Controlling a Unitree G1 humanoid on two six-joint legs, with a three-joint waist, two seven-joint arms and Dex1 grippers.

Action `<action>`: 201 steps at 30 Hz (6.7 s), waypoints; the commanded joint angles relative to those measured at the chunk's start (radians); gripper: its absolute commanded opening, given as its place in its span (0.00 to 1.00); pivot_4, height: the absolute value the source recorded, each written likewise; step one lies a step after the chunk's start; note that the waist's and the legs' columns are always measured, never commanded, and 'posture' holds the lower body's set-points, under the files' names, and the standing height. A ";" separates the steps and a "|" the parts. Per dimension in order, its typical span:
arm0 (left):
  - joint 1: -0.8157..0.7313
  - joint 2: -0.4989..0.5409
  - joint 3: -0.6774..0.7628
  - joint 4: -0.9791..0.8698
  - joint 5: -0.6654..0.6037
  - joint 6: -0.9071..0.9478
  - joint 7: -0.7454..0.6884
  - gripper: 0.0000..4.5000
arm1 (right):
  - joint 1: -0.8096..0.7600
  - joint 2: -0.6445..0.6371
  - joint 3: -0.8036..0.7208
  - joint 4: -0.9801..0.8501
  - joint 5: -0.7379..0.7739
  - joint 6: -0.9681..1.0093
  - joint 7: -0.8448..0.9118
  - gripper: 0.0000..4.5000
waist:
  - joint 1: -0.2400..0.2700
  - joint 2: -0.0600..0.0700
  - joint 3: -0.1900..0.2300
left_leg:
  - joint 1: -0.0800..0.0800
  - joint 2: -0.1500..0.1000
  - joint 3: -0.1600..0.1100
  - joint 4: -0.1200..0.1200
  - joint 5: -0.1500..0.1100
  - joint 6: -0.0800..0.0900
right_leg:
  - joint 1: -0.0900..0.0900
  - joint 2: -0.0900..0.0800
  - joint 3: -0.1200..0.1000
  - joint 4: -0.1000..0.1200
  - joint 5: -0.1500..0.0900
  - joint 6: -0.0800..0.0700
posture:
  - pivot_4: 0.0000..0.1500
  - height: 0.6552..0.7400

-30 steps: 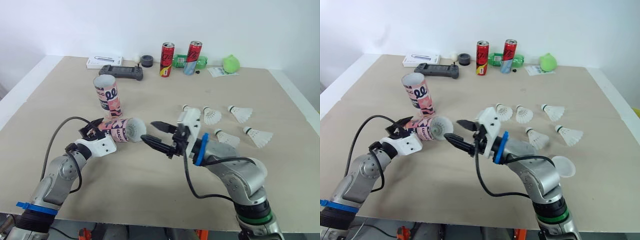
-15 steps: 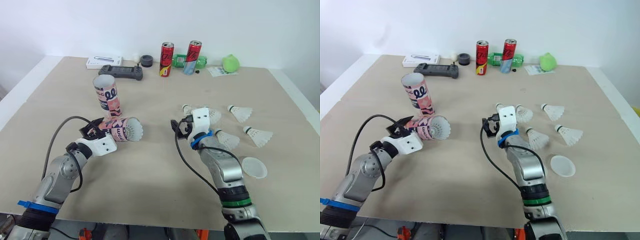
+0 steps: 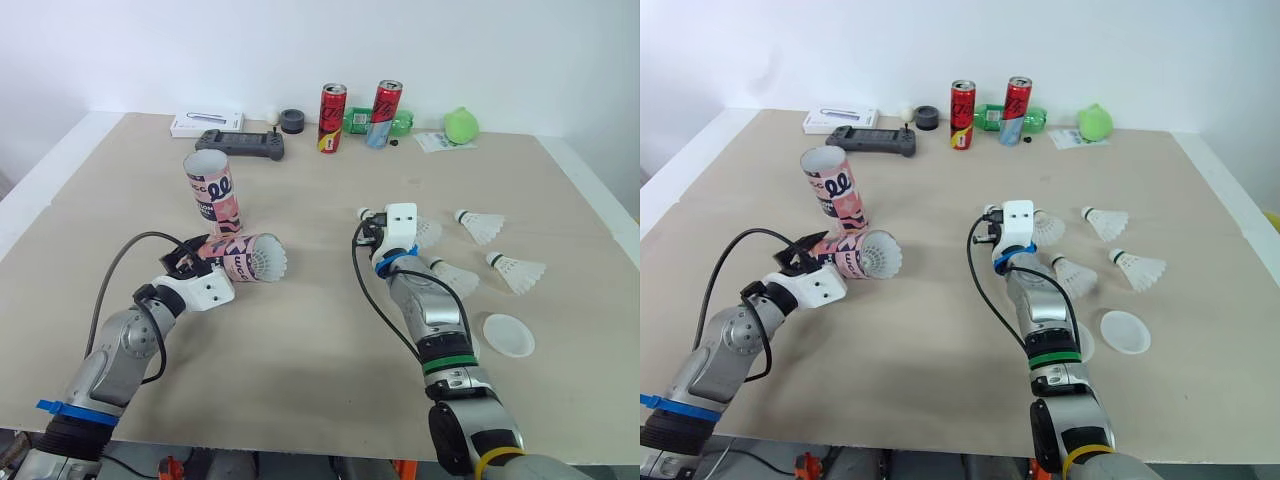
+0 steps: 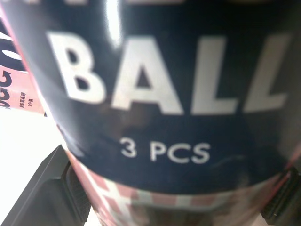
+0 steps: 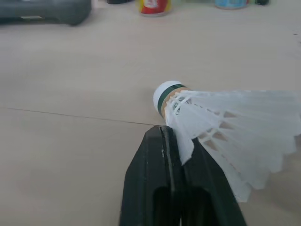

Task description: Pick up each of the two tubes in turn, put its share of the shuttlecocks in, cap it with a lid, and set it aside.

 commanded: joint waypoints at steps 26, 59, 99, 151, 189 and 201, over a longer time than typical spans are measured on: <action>-0.018 -0.007 -0.025 0.018 -0.025 -0.009 0.000 0.89 | 0.071 -0.192 0.315 -0.792 0.271 0.359 0.493 0.28 | 0.006 0.004 0.002 | -0.001 -0.001 -0.001 0.001 0.001 0.001 | 0.000 0.000 0.000 0.000 0.000 0.001 | 1.00 1.00; -0.104 -0.057 -0.081 0.113 -0.052 -0.065 -0.015 0.89 | 0.570 -0.228 -0.198 -0.962 0.201 0.613 -0.092 0.88 | 0.008 0.005 0.001 | 0.000 -0.004 -0.001 0.001 0.002 0.000 | 0.001 -0.004 0.000 -0.001 -0.002 -0.001 | 1.00 1.00; -0.087 -0.060 -0.082 0.063 -0.043 -0.011 -0.010 0.89 | -0.035 -0.372 0.259 -0.848 0.336 0.456 0.570 0.66 | 0.008 0.006 0.001 | -0.002 -0.005 -0.003 0.001 0.002 0.001 | 0.001 -0.003 0.000 -0.002 -0.001 0.004 | 1.00 1.00; -0.125 -0.123 -0.100 0.131 -0.101 -0.086 -0.006 0.89 | -0.182 -0.466 0.267 -0.751 0.146 0.431 0.798 0.30 | 0.008 0.008 0.002 | -0.003 -0.006 -0.005 0.001 0.002 0.001 | -0.003 -0.003 -0.001 0.007 -0.004 0.001 | 1.00 1.00; -0.113 -0.427 -0.152 0.176 -0.687 0.058 -0.423 0.89 | 0.249 -1.147 0.115 -0.561 0.164 0.293 1.169 0.99 | 0.022 0.010 0.004 | -0.003 -0.007 -0.005 0.003 0.002 0.001 | -0.004 -0.004 -0.001 0.006 -0.008 0.001 | 1.00 1.00; -0.104 -0.432 -0.162 0.200 -0.666 0.070 -0.437 0.89 | 0.194 -1.016 0.312 -0.319 -0.077 0.074 1.179 0.81 | 0.009 0.011 0.004 | 0.002 -0.007 -0.004 0.005 0.002 0.001 | 0.002 -0.004 0.000 0.006 -0.007 0.001 | 1.00 1.00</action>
